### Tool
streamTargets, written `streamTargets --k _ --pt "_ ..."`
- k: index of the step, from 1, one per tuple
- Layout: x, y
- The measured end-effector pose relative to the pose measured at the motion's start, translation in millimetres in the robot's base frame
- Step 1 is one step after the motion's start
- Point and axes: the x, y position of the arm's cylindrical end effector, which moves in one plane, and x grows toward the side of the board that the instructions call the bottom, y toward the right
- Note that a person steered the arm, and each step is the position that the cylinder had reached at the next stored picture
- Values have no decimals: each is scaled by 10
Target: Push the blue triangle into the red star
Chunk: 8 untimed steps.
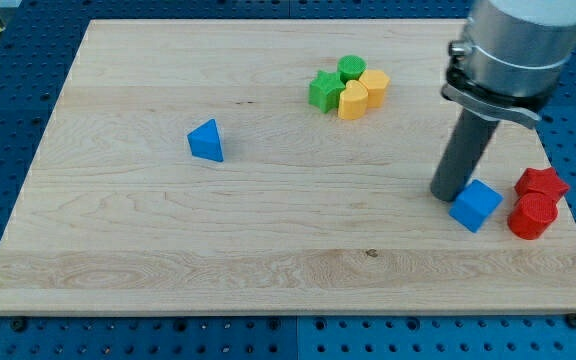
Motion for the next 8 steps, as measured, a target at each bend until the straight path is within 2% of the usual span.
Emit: streamTargets --k 1,2,4,5,6,7,8 --pt "50 40" --pt "50 -327" --pt "13 -1871" --pt "-127 -2639" --pt "-411 -3063" --pt "-645 -3065" --pt "-645 -2861"
